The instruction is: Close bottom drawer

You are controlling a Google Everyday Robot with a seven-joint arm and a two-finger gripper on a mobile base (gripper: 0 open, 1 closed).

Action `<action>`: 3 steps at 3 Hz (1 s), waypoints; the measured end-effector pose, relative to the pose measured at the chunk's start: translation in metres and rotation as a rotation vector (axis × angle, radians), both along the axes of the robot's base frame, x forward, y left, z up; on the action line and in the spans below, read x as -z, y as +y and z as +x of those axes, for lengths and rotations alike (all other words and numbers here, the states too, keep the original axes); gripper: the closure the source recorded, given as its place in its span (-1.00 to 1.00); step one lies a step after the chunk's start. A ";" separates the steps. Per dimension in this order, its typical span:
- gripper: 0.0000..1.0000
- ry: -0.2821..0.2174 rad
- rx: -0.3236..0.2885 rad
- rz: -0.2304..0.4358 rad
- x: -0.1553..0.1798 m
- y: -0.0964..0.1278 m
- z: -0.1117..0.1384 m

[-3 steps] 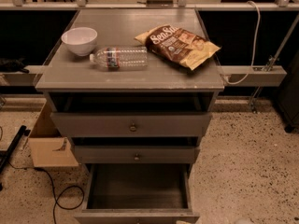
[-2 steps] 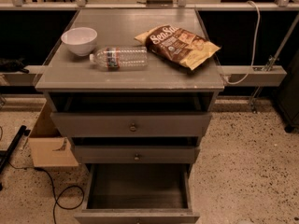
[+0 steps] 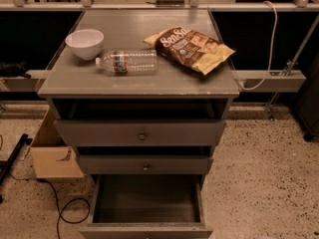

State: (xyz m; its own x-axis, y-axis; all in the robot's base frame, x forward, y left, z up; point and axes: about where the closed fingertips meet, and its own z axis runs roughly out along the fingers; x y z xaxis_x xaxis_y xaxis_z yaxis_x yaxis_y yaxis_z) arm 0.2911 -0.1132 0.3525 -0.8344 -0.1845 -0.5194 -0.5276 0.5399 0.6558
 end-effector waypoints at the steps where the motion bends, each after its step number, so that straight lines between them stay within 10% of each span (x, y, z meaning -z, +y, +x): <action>1: -1.00 0.000 0.000 0.000 0.000 0.000 0.000; 3: -0.26 0.000 0.000 0.000 0.000 0.000 0.000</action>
Offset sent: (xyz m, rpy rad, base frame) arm 0.0000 0.0000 0.0000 0.0000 0.0000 0.0000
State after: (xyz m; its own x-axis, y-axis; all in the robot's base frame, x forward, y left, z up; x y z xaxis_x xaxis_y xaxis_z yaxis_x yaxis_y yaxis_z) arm 0.2910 -0.1131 0.3525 -0.8344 -0.1845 -0.5194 -0.5276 0.5398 0.6559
